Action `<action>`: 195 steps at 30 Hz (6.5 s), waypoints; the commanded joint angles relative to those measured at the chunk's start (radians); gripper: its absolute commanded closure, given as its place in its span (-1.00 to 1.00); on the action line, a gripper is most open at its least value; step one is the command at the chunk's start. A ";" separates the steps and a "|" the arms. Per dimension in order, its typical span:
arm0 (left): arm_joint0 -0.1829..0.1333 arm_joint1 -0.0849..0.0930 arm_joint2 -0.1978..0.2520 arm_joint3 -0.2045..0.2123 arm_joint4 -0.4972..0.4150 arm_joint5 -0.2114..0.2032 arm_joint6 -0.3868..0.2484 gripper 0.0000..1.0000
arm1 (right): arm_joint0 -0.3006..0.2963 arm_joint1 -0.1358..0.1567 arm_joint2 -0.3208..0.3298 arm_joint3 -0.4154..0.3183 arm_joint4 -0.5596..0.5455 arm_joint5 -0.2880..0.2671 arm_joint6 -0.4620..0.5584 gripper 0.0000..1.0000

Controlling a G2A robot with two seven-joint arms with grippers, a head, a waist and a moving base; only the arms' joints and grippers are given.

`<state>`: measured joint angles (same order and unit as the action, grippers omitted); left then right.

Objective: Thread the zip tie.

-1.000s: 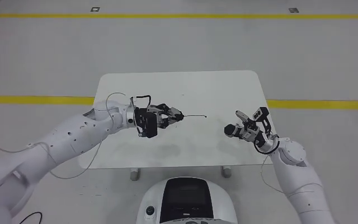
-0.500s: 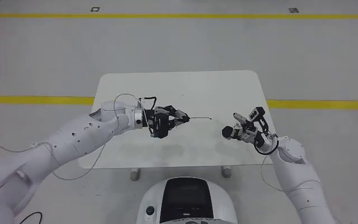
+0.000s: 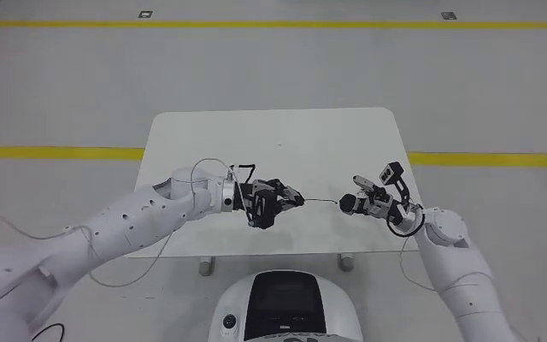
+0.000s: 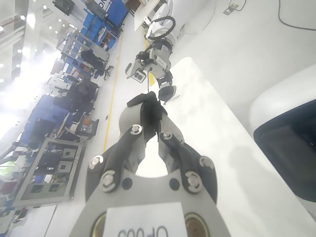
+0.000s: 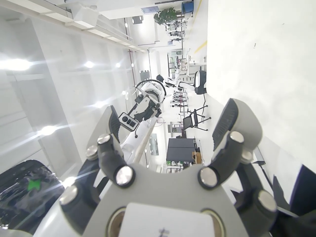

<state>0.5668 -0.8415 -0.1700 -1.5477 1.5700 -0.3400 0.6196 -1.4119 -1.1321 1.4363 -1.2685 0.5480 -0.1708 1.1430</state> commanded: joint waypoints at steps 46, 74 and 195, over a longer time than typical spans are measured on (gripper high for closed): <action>-0.023 -0.030 0.000 -0.057 0.000 0.040 -0.279 1.00 | 0.072 0.001 -0.070 0.158 0.224 0.098 0.244 -1.00; 0.007 -0.020 0.000 -0.045 0.000 0.103 -0.311 1.00 | 0.225 -0.013 -0.190 0.342 0.376 0.286 0.247 0.12; 0.009 0.004 0.000 -0.012 -0.398 0.000 -0.298 -1.00 | 0.232 0.053 -0.313 0.283 0.362 -0.105 0.136 1.00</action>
<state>0.5835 -0.8415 -0.1676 -1.5558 1.2083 -0.3398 0.4293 -1.1722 -1.0827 1.1092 -0.9725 0.9312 -0.2419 1.2877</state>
